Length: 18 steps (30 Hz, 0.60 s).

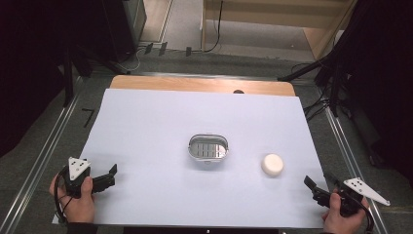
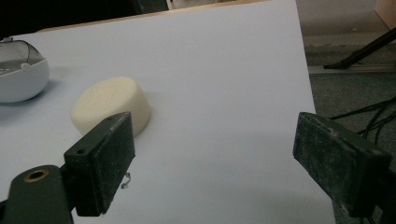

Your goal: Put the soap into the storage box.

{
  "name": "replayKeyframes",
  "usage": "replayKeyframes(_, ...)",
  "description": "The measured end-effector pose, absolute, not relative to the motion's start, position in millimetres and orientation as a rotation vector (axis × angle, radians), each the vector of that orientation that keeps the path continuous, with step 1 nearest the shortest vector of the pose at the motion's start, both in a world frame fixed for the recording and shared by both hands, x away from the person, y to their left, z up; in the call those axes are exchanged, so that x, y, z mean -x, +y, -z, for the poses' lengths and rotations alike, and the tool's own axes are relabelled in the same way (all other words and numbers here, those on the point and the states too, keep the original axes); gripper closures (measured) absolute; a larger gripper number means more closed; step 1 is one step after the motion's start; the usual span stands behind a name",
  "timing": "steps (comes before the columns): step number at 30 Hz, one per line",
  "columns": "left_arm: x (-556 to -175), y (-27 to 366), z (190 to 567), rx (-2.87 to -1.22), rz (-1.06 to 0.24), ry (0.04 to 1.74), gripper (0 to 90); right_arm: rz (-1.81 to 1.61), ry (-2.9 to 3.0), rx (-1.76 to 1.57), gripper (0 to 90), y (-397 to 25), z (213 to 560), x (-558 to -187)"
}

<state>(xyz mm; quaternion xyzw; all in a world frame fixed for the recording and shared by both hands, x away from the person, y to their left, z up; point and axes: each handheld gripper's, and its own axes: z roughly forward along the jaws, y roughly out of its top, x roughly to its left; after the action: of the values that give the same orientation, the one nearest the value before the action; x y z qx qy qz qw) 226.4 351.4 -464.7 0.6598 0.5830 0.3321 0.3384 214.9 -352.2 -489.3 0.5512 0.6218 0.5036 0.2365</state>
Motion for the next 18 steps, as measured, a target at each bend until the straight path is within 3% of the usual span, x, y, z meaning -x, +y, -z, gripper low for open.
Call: replayKeyframes(18,-224.8,351.3,464.5,-1.716,-0.870,1.499,0.1,-1.339,1.773,-1.546,13.3,-349.5,489.8,-222.2)
